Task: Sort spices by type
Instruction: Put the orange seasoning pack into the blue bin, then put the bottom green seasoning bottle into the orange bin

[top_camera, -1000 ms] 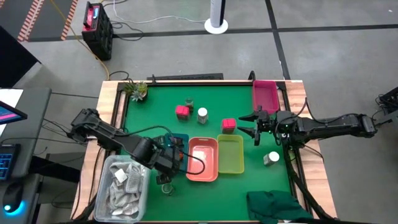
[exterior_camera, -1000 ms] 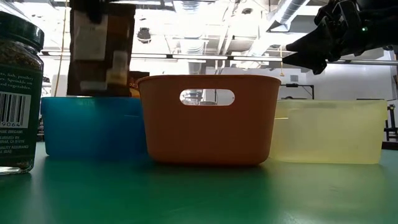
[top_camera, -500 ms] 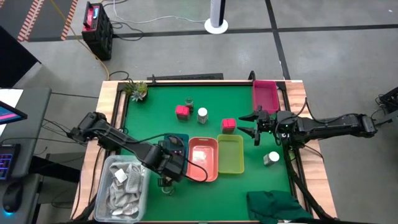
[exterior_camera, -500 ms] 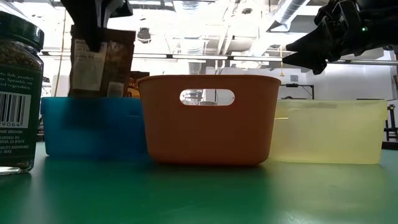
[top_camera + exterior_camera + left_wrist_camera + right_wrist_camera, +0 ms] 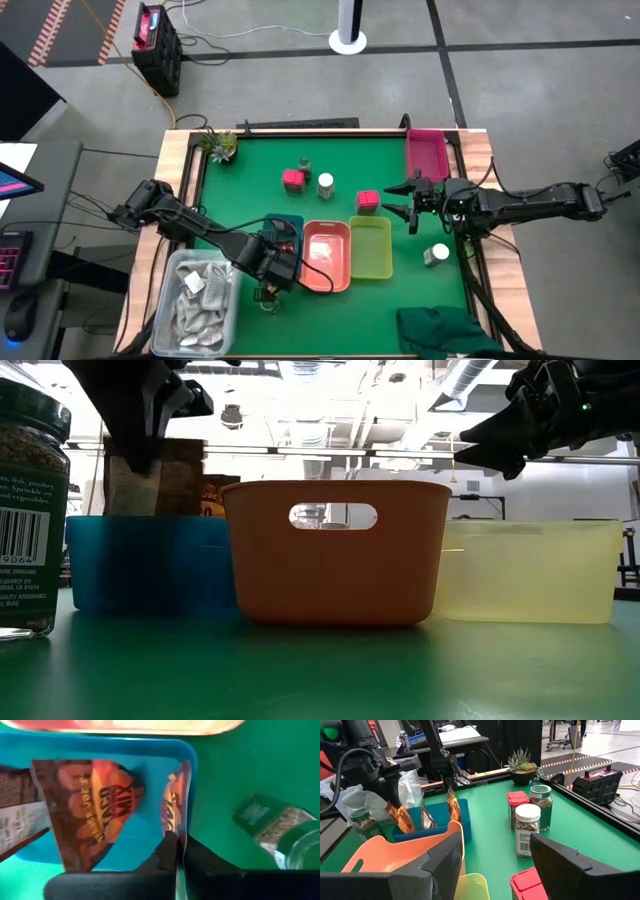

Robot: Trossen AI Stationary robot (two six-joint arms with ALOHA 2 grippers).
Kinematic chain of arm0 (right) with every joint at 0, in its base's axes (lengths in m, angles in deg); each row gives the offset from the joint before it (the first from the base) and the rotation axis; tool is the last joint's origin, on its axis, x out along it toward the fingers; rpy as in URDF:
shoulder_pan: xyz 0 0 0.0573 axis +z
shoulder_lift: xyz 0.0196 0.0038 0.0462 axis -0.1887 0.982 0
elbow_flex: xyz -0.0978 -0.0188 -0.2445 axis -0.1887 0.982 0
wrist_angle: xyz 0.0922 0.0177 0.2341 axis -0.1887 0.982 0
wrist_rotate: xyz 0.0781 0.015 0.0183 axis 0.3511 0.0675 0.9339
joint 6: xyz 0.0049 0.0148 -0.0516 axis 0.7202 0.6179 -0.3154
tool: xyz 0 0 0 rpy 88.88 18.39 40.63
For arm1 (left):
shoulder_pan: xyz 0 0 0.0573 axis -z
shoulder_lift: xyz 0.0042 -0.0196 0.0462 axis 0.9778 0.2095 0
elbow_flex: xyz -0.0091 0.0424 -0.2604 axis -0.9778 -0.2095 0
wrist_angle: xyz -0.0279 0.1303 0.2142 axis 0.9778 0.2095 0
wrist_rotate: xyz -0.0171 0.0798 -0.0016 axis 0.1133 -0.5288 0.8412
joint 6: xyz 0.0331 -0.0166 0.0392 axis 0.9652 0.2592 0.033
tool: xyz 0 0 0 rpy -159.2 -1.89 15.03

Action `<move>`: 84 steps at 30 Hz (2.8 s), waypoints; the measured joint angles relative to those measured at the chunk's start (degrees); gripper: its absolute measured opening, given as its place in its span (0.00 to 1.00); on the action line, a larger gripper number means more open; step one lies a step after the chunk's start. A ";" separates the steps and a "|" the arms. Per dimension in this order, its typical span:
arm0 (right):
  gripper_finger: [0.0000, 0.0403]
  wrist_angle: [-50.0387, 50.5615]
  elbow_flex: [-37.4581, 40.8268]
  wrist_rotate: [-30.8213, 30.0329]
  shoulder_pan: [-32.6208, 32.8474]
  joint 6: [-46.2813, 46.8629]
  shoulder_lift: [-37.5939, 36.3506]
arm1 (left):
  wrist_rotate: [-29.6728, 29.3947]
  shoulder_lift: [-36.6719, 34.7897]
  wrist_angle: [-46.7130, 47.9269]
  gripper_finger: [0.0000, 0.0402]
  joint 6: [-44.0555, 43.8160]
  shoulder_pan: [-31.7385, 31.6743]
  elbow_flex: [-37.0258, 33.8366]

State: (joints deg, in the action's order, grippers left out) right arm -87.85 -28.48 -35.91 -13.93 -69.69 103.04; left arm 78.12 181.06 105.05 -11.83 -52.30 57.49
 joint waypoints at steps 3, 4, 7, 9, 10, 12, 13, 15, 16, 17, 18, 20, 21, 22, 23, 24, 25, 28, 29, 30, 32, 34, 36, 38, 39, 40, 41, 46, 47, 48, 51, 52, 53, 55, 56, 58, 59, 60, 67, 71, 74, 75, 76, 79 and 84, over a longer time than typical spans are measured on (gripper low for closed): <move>0.65 0.00 0.00 0.00 0.00 0.00 -0.02 | 0.76 0.00 -0.21 0.10 0.36 -0.26 0.00; 0.65 0.00 0.00 0.01 0.00 0.00 0.00 | 1.13 0.00 -0.31 0.12 0.38 -0.45 0.00; 0.65 0.00 0.00 0.00 0.00 -0.02 -0.02 | 2.46 0.00 -0.45 0.20 0.27 -0.96 0.00; 0.65 0.00 0.00 0.00 0.00 -0.04 -0.02 | 3.38 0.00 -0.52 0.25 0.23 -1.26 0.00; 0.65 0.00 0.00 0.00 0.00 -0.04 0.00 | 3.81 0.00 -0.58 0.27 0.23 -1.36 0.00; 0.65 0.00 0.00 0.00 0.00 -0.04 0.00 | 3.93 0.00 -0.31 0.30 0.35 -1.71 0.37; 0.65 0.00 0.00 0.00 0.00 -0.06 0.00 | 4.00 0.00 -0.28 0.31 0.38 -1.89 0.78; 0.65 0.00 0.00 0.00 0.00 -0.07 0.00 | 4.03 0.00 0.03 0.33 0.67 -2.24 1.80; 0.65 0.00 0.00 0.00 0.00 -0.07 0.00 | 4.25 0.00 0.41 0.33 1.08 -2.41 2.39; 0.65 0.00 0.00 0.00 0.00 -0.08 0.00 | 4.77 0.00 0.67 0.33 1.47 -2.63 2.93; 0.65 0.00 0.00 0.00 0.00 -0.09 0.00 | 5.25 0.00 0.86 0.33 1.65 -2.91 3.54; 0.65 0.00 0.00 0.01 0.00 -0.14 0.00 | 5.42 0.00 1.62 0.33 2.14 -3.41 5.22; 0.65 0.00 0.00 0.00 0.00 -0.17 0.00 | 5.48 0.00 2.42 0.33 2.77 -3.71 6.43; 0.65 0.00 0.00 0.00 0.00 -0.17 0.00 | 5.51 0.00 3.19 0.33 3.42 -4.01 7.68; 0.65 0.00 0.00 0.00 0.00 -0.17 0.00 | 5.31 -0.01 3.81 0.33 3.96 -4.45 8.83; 0.65 0.00 0.00 0.00 0.00 -0.14 0.00 | 5.07 -0.02 4.29 0.33 4.25 -4.88 9.98; 0.65 0.00 0.00 0.02 0.00 -0.04 0.00 | 4.92 -0.02 4.66 0.33 4.53 -5.34 11.02; 0.65 0.00 0.00 0.02 0.00 -0.02 -0.01 | 7.10 -0.06 5.07 0.33 5.36 -6.22 12.72; 0.65 0.01 0.00 0.01 0.00 -0.02 -0.01 | 8.24 -0.09 5.00 0.33 5.50 -6.27 12.72; 0.65 0.02 0.00 0.01 0.00 -0.01 0.00 | 8.74 -0.06 5.01 0.33 5.52 -5.90 12.71; 0.65 0.02 0.00 0.01 0.01 -0.02 0.00 | 8.74 0.25 4.95 0.33 5.52 -4.65 12.66; 0.65 0.04 0.00 0.00 -0.09 -0.02 0.00 | 8.43 0.70 4.16 0.33 5.18 -3.21 12.83; 0.65 0.04 0.00 0.02 -0.09 -0.02 -0.01 | 7.69 0.92 3.87 0.33 4.04 -1.09 13.40; 0.65 0.07 0.00 0.01 -0.09 -0.02 -0.01 | 6.78 0.74 2.12 0.33 3.15 1.05 13.99; 0.65 0.07 0.00 0.02 -0.09 0.00 0.00 | 6.58 0.68 1.38 0.33 3.03 2.17 14.18; 0.65 0.06 0.00 0.02 -0.09 0.00 -0.02 | 5.91 0.68 1.29 0.34 2.85 3.32 14.32; 0.65 0.04 0.00 0.00 -0.09 0.00 -0.02 | 4.98 0.72 1.52 0.35 2.82 4.43 14.31; 0.65 0.02 0.00 0.01 -0.09 0.73 -0.02 | -0.90 0.79 2.30 0.43 2.61 7.86 14.27; 0.65 0.02 0.00 0.02 -0.09 0.74 0.00 | -1.13 0.79 2.25 0.45 2.62 8.03 14.27; 0.65 0.02 0.00 0.02 -0.09 0.77 0.00 | -1.17 0.79 2.19 0.48 2.77 8.09 14.27; 0.65 0.02 0.00 0.02 -0.09 0.81 0.00 | -1.31 0.79 1.99 0.56 4.66 8.09 14.20; 0.65 0.02 0.00 0.01 -0.09 0.81 -0.01 | -1.29 0.79 1.62 0.58 5.42 8.07 13.87; 0.65 0.02 0.00 0.02 -0.09 0.81 0.00 | -1.27 0.79 0.89 0.60 6.12 8.07 13.28; 0.65 0.02 0.00 0.01 -0.09 0.80 -0.01 | -1.10 0.79 -0.21 0.63 7.20 7.92 12.04; 0.65 0.02 0.00 0.02 -0.09 0.79 0.00 | -0.92 0.79 -0.92 0.64 7.93 7.77 11.24; 0.65 0.02 0.00 0.01 -0.09 0.79 -0.02 | -0.72 0.79 -2.78 0.64 9.24 7.39 9.61; 0.65 0.02 0.00 0.00 -0.09 0.79 0.00 | -0.46 0.81 -3.23 0.64 10.07 7.26 9.09; 0.65 0.02 0.00 0.02 -0.09 0.79 0.00 | -0.21 0.89 -3.35 0.63 10.99 7.18 8.81; 0.65 0.04 0.00 0.02 -0.09 0.63 0.05 | 3.84 0.89 -3.78 0.62 17.94 7.28 8.52; 0.65 0.04 0.00 0.00 -0.09 0.63 0.05 | 3.94 0.89 -4.47 0.62 21.37 7.45 8.52; 0.65 0.09 0.00 0.00 -0.09 0.61 0.05 | 4.22 0.87 -7.37 0.62 24.92 7.87 8.52; 0.65 0.22 0.00 0.00 -0.09 0.61 0.05 | 4.70 0.87 -8.11 0.62 26.17 8.02 8.51; 0.65 0.35 0.00 0.00 -0.09 0.61 0.05 | 5.04 0.89 -8.66 0.62 27.34 8.17 8.50; 0.65 0.76 0.00 0.00 -0.09 0.59 0.05 | 5.05 0.90 -10.45 0.62 29.86 8.26 8.50; 0.65 1.43 0.00 0.00 -0.09 0.61 0.05 | 4.88 0.88 -11.31 0.62 28.66 8.24 8.52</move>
State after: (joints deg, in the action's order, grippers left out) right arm -86.42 -28.48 -35.91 -14.01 -69.07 103.09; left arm 83.00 181.94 93.74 16.83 -44.06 66.01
